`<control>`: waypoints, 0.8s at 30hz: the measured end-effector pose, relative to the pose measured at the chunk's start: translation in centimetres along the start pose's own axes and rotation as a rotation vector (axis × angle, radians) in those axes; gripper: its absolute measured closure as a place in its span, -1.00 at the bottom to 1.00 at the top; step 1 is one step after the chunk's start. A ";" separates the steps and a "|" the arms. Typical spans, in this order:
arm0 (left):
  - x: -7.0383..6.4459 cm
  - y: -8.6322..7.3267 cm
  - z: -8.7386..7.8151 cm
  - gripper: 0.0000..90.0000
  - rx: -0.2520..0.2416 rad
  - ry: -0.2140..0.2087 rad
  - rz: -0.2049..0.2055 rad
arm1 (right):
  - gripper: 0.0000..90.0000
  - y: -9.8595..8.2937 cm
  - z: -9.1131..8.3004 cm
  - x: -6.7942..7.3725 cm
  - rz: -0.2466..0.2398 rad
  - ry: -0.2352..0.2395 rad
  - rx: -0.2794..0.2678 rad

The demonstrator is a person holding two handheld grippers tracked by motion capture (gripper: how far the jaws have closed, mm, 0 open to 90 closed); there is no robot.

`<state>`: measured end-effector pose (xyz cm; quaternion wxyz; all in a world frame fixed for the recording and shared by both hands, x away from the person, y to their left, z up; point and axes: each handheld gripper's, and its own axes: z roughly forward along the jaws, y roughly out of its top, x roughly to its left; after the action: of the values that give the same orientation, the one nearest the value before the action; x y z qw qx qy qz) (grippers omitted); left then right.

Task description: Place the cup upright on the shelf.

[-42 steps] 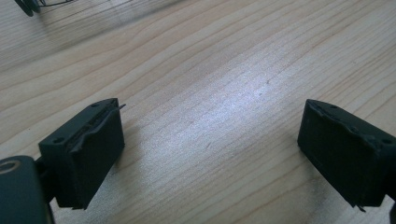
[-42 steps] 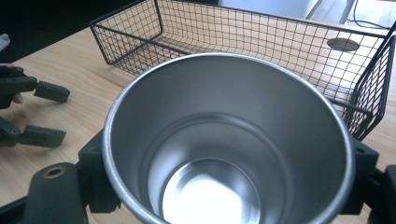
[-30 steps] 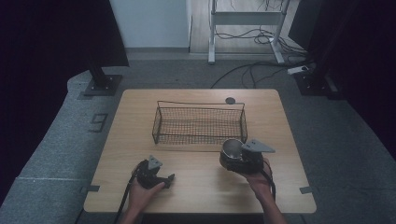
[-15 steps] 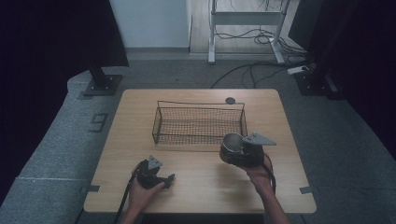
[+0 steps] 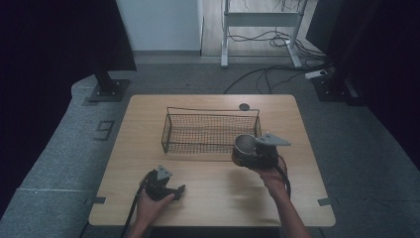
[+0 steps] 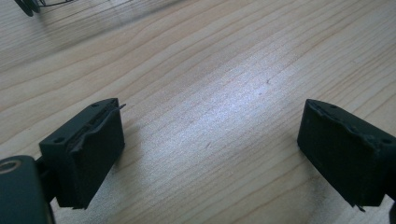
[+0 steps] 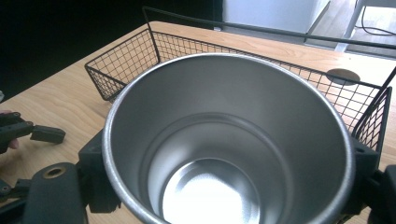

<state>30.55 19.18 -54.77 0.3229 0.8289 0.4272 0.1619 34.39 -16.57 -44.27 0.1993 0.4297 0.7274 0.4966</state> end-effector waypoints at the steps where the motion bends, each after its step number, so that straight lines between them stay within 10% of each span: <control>1: 0.0 0.0 0.0 -0.84 -0.001 0.001 0.000 | -0.59 0.1 0.0 -0.1 -0.001 -0.001 0.001; 24: 0.0 0.0 0.0 -0.84 0.000 0.000 -0.001 | -0.59 1.5 1.4 -1.3 0.009 -0.022 0.002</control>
<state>30.54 19.17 -54.77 0.3228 0.8288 0.4275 0.1617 36.79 -16.66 -43.69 0.2046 0.4387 0.7237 0.4919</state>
